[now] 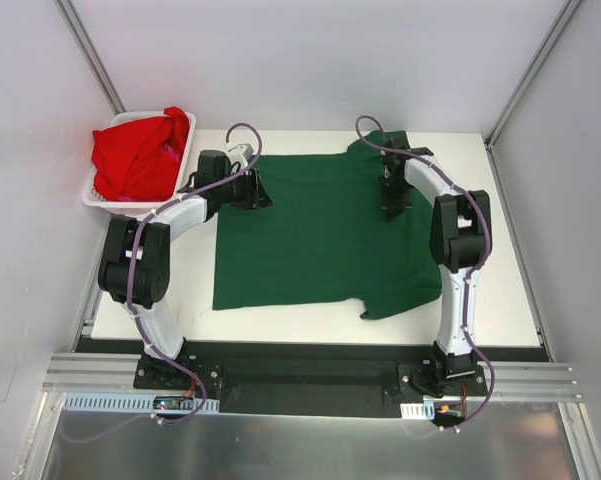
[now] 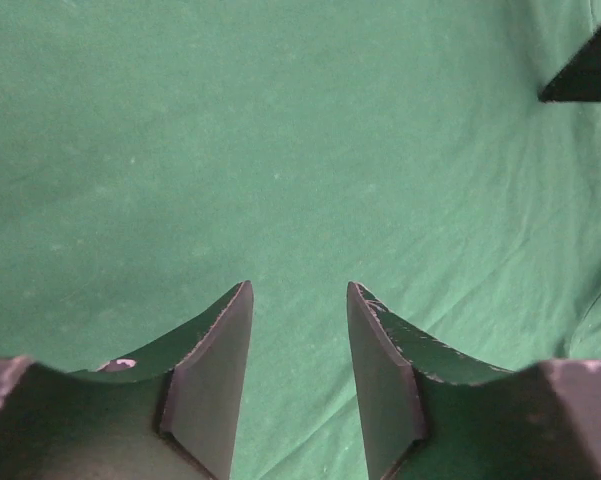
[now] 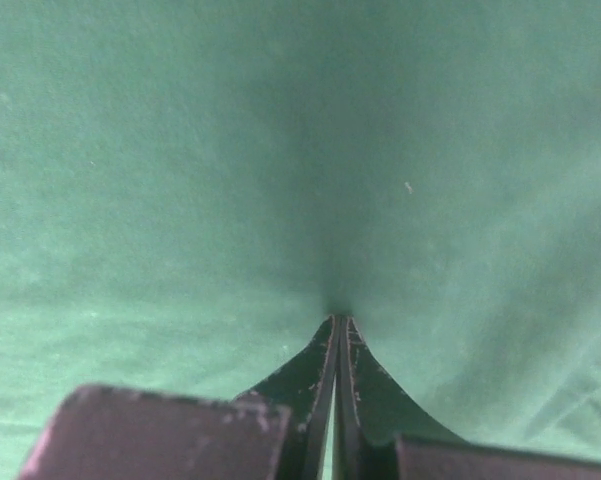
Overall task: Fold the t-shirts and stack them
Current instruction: Flatten the tshirt out
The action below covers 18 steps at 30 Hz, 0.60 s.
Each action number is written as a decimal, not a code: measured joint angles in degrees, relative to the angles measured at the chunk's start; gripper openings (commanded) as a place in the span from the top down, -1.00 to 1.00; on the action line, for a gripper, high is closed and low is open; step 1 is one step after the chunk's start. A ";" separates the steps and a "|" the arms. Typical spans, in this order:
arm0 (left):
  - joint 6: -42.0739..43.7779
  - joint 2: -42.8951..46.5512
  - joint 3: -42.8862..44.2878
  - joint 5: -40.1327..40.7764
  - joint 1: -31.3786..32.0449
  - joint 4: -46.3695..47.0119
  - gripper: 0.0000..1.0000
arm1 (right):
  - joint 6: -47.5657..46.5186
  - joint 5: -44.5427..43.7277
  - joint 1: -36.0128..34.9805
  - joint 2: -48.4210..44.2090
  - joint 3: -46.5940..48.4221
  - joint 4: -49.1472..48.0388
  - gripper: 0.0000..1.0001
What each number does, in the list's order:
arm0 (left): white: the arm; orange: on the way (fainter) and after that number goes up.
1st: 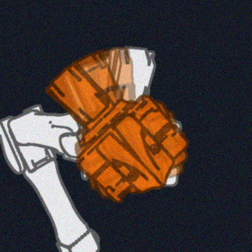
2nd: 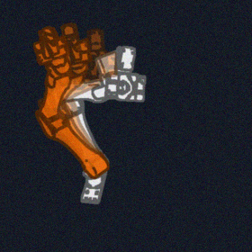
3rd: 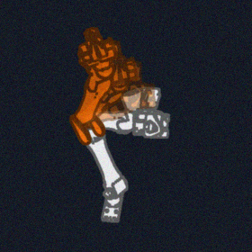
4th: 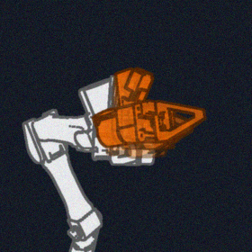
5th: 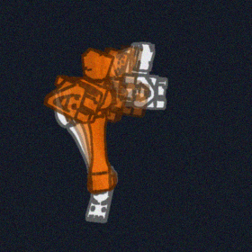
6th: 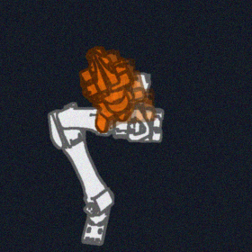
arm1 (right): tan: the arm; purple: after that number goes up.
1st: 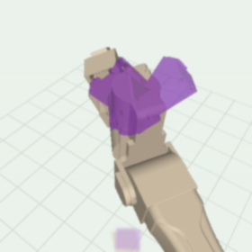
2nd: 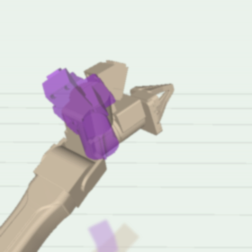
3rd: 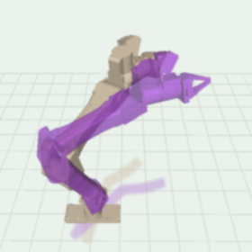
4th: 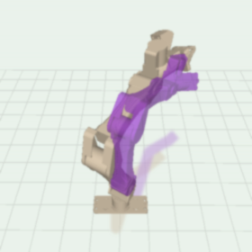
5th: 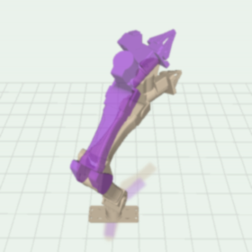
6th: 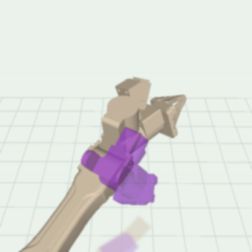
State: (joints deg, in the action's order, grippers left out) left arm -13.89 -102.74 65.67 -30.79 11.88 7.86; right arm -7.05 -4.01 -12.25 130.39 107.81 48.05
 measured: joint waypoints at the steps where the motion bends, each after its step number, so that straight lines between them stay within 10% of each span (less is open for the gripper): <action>1: 0.00 0.00 -0.02 0.07 0.00 0.00 0.26 | 0.09 0.50 0.11 -1.62 -2.32 -1.42 0.98; 8: -0.76 -2.73 0.04 1.46 0.00 0.33 0.77 | 1.29 4.57 0.33 -17.38 -14.95 -6.34 0.98; 18: -0.48 -11.23 8.13 10.36 0.24 -9.90 0.92 | 3.19 8.28 0.33 -36.79 -23.67 -10.45 0.98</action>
State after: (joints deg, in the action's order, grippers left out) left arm -14.37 -113.97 73.80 -20.43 12.12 -2.04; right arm -3.86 4.27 -11.92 93.60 84.14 37.60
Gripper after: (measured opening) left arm 0.050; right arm 0.014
